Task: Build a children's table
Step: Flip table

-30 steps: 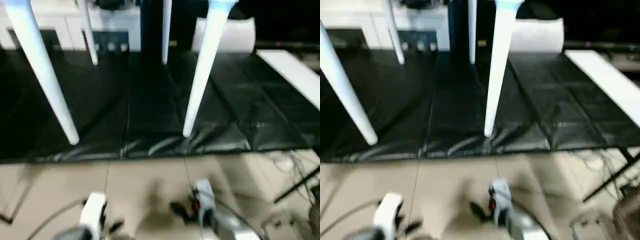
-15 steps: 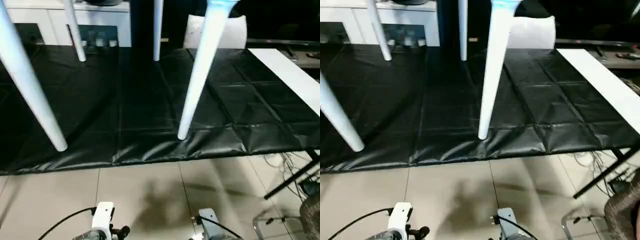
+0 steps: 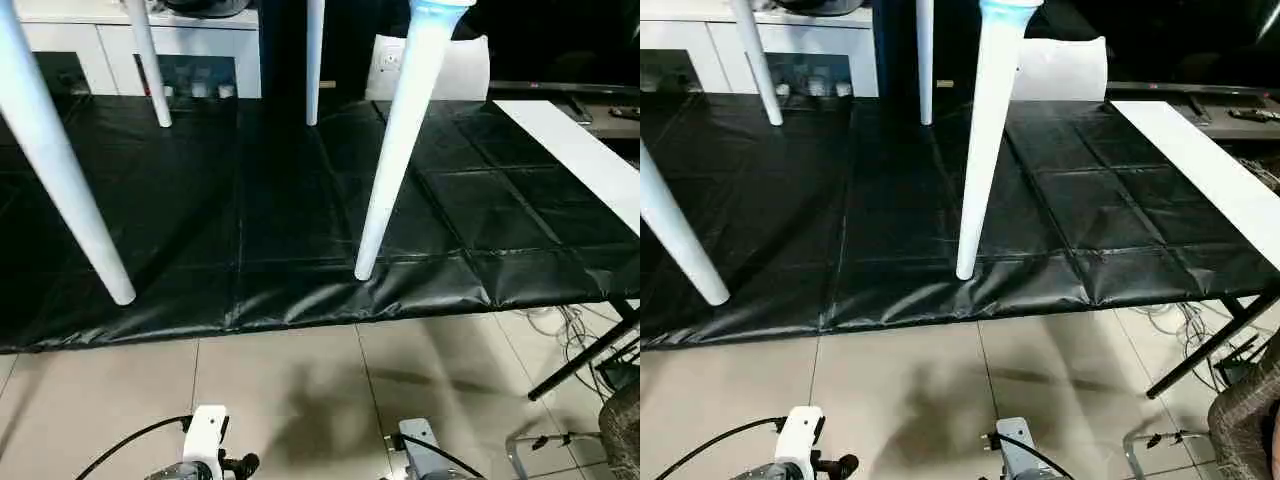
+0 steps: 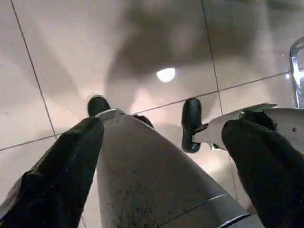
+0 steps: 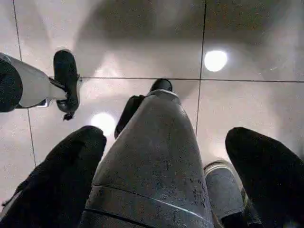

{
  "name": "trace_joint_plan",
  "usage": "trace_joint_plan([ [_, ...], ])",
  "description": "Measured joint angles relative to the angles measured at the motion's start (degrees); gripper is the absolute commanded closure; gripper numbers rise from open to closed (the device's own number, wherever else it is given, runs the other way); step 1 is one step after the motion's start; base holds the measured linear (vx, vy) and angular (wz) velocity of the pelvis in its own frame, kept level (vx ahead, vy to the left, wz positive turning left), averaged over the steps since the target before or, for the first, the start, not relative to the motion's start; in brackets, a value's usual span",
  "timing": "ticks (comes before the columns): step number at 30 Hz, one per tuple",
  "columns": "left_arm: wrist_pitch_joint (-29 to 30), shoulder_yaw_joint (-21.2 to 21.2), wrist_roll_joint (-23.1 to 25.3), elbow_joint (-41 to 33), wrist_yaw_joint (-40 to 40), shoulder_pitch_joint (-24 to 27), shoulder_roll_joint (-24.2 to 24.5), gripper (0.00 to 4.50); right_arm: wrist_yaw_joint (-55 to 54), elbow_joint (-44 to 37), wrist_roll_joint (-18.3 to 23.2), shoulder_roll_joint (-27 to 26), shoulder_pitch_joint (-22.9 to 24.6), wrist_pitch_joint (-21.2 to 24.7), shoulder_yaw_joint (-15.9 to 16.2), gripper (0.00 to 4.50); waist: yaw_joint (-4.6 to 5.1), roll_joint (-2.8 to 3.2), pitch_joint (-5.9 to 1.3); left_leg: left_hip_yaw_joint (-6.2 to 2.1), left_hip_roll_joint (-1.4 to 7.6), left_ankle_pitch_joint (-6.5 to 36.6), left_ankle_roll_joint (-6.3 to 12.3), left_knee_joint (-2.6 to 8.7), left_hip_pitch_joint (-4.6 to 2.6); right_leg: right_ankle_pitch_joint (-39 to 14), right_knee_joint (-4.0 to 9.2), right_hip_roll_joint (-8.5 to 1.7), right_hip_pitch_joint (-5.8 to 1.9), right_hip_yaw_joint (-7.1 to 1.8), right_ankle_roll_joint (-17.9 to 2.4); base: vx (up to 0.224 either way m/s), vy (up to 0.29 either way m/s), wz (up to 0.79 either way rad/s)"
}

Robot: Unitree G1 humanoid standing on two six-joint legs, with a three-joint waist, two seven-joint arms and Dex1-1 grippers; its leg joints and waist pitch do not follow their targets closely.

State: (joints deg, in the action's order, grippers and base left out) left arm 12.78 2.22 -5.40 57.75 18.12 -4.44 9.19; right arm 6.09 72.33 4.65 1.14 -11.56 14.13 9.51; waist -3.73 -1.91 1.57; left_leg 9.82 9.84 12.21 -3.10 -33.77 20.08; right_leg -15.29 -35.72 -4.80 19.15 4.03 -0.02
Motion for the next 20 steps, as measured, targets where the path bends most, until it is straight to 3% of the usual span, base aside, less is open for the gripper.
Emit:
trace_joint_plan([
  [20,0.0,0.0,0.0,0.0,0.1,0.0,0.0,0.07,0.0,0.0,0.0,0.0,0.0,0.0,0.0,0.0,-0.09,-0.01,-0.01,0.18,0.0,0.0,0.0,0.52,-0.04,0.0,0.47,0.03,0.12,-0.05,0.0,0.0,0.0,0.0],
])
